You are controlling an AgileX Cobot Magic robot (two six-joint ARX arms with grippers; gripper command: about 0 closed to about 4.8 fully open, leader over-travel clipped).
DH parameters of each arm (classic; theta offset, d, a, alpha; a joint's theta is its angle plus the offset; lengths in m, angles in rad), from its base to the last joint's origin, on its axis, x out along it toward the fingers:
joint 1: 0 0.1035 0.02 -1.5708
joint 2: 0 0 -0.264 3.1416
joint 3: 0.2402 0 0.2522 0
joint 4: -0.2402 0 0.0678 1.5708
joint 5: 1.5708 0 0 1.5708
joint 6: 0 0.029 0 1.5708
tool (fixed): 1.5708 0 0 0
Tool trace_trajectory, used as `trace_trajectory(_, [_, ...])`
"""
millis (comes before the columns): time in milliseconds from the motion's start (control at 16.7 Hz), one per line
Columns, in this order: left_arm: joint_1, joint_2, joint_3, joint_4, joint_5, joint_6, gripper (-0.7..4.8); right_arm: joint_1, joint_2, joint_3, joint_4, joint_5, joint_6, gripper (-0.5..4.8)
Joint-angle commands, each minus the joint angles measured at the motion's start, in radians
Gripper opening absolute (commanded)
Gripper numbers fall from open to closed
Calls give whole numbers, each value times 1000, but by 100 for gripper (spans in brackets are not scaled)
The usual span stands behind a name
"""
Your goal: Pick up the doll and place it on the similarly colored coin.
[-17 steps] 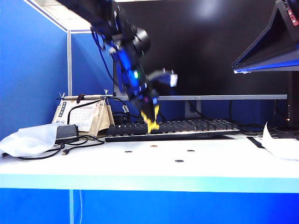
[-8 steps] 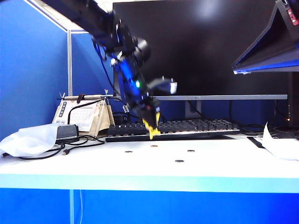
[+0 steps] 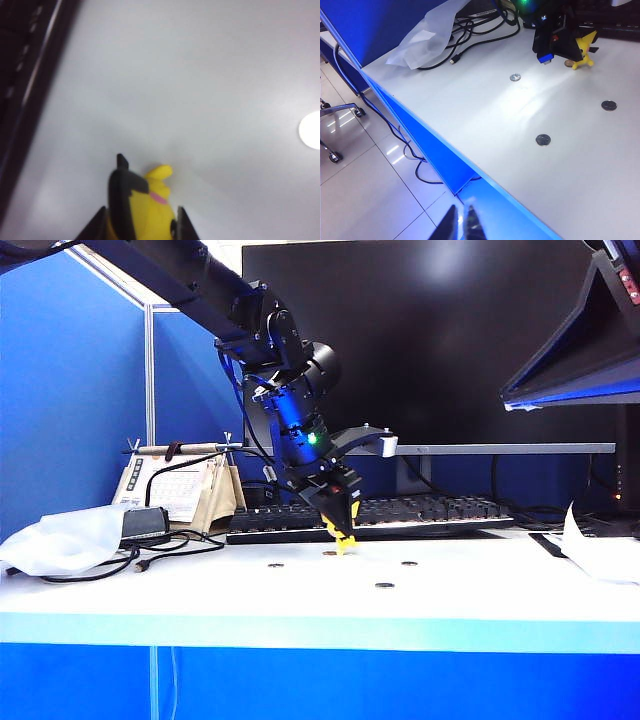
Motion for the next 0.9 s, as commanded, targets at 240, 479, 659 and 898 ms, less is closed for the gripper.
trace_trajectory(240, [10,2,74,-55,-31,43,-6,0,-2,5,10,2,-4,32])
trace_trajectory(479, [43,2,83,-87,-89,63,-6,0,-2,4,10,12,-5,32])
trace_trajectory(659, [67,2,83,-116,-76,60,-6,0,-2,4,10,12,-5,32])
trace_trajectory(898, [51,2,83,-89,-32,56,-6,0,-2,4,11,12,-5,32])
